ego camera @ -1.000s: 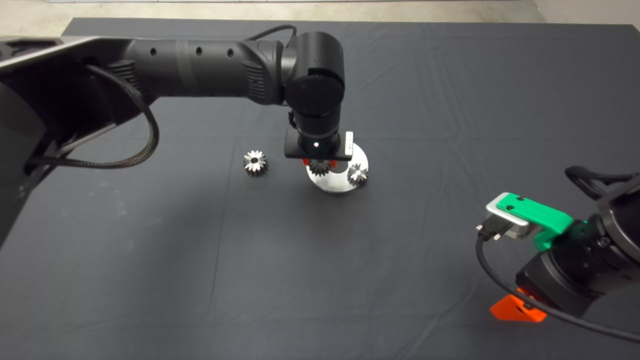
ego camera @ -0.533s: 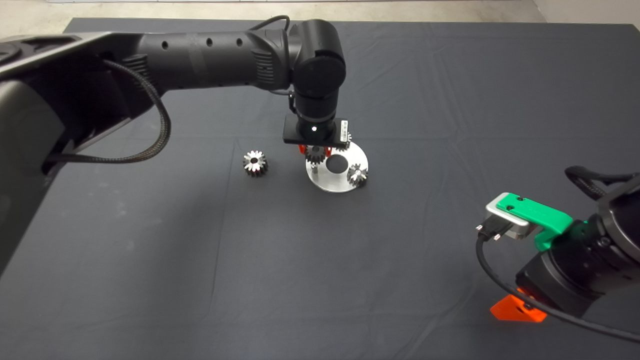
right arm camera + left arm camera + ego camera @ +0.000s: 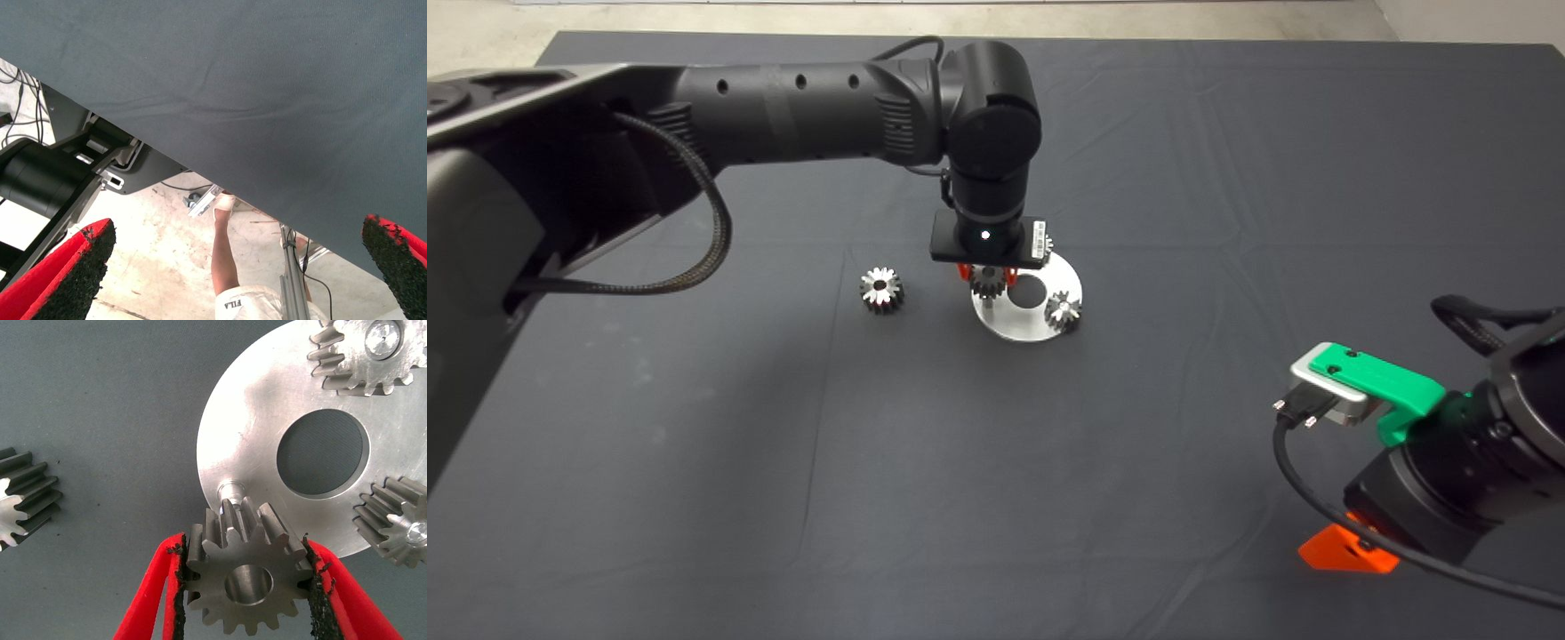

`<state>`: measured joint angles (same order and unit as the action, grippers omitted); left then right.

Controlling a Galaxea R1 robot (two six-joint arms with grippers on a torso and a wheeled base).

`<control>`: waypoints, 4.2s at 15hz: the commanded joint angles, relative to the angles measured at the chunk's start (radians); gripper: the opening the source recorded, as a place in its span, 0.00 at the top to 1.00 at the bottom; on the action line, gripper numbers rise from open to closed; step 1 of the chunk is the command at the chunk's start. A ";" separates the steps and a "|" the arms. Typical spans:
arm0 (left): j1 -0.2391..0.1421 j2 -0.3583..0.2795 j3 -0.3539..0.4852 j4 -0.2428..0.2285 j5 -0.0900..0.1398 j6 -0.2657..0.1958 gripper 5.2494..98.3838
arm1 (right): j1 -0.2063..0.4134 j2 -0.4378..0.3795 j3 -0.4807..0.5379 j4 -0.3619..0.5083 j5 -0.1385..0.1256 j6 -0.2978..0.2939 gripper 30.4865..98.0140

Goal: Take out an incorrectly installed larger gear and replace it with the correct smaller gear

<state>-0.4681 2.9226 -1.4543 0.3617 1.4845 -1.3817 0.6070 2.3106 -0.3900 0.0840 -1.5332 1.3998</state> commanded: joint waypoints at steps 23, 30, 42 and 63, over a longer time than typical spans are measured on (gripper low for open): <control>0.006 -0.067 0.056 0.022 -0.090 0.004 0.68 | 0.016 -0.007 -0.002 0.062 -0.120 -0.008 0.01; 0.020 -0.063 0.042 0.025 -0.111 0.013 0.68 | 0.016 -0.004 -0.002 0.062 -0.119 -0.008 0.01; 0.023 -0.070 0.029 0.059 -0.121 0.020 0.68 | 0.016 -0.009 -0.002 0.062 -0.119 -0.008 0.01; 0.037 -0.078 0.071 0.074 -0.121 0.009 0.68 | 0.016 -0.007 -0.002 0.060 -0.119 -0.008 0.01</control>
<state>-0.4185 2.8581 -1.4408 0.4257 1.3609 -1.3677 0.6070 2.3049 -0.3938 0.1057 -1.5328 1.3928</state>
